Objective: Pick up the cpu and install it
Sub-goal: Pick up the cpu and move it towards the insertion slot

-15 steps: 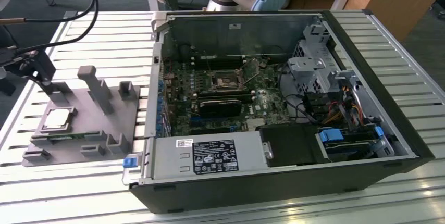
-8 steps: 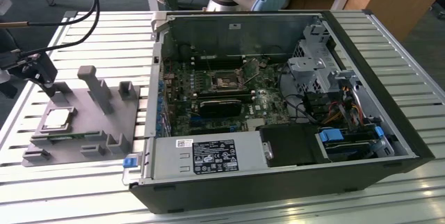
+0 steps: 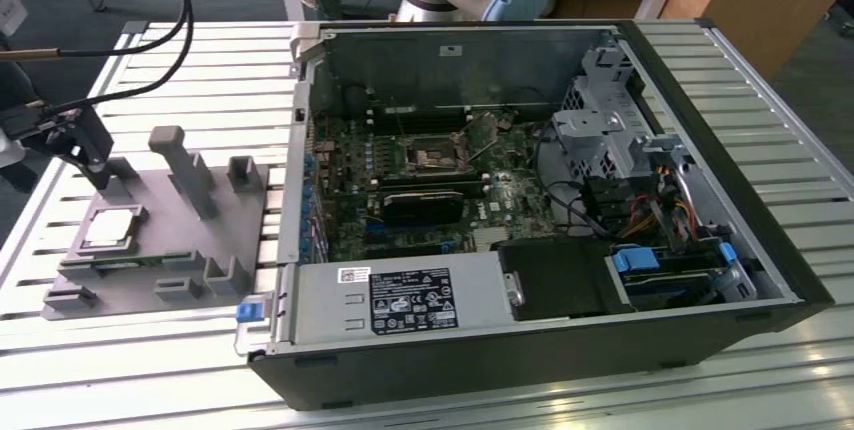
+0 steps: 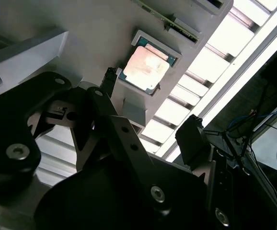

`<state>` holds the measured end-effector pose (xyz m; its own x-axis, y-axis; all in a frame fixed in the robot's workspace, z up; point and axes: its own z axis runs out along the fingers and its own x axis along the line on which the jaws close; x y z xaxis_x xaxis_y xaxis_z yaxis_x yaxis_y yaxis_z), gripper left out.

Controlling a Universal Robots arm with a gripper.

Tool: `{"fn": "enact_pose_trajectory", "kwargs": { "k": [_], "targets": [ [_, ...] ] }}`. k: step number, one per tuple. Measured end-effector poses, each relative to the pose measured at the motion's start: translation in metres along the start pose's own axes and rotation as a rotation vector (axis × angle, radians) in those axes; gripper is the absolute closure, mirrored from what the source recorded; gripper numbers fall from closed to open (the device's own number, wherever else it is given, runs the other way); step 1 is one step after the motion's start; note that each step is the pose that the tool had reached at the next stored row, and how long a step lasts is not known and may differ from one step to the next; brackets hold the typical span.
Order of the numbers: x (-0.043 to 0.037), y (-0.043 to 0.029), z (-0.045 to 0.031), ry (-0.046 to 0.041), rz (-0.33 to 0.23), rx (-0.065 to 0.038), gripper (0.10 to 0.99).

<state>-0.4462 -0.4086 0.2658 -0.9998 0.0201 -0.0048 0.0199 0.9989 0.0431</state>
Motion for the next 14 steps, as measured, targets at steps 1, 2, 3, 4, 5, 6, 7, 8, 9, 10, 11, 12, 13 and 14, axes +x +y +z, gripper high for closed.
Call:
{"fn": "enact_pose_trajectory", "kwargs": {
  "k": [1,2,3,4,5,6,7,8,9,10,11,12,13,14],
  "targets": [
    [0.0000,0.0000,0.0009,0.0000,0.000,0.000,0.310],
    [0.0000,-0.0001,0.0017,0.0000,0.000,0.000,0.310],
    [0.0000,-0.0001,0.0024,0.0001,0.000,0.000,0.310],
    [0.0000,-0.0001,0.0031,0.0001,0.000,0.000,0.310],
    [0.0000,-0.0002,0.0036,0.0001,0.000,0.000,0.310],
    [0.0000,-0.0002,0.0041,0.0002,0.000,0.000,0.310],
    [0.0000,-0.0002,0.0046,0.0003,0.000,0.000,0.310],
    [0.0000,-0.0002,0.0051,0.0001,0.000,0.000,0.310],
    [0.0000,-0.0003,0.0057,0.0001,0.000,0.000,0.310],
    [0.0000,-0.0003,0.0062,0.0001,0.000,0.000,0.310],
    [0.0000,-0.0003,0.0068,0.0001,0.000,0.000,0.310],
    [0.0000,-0.0003,0.0072,0.0001,0.000,0.000,0.310],
    [0.0000,-0.0003,0.0077,0.0001,0.000,0.000,0.310],
    [0.0000,-0.0004,0.0082,0.0001,0.000,0.000,0.310]
  ]
}}
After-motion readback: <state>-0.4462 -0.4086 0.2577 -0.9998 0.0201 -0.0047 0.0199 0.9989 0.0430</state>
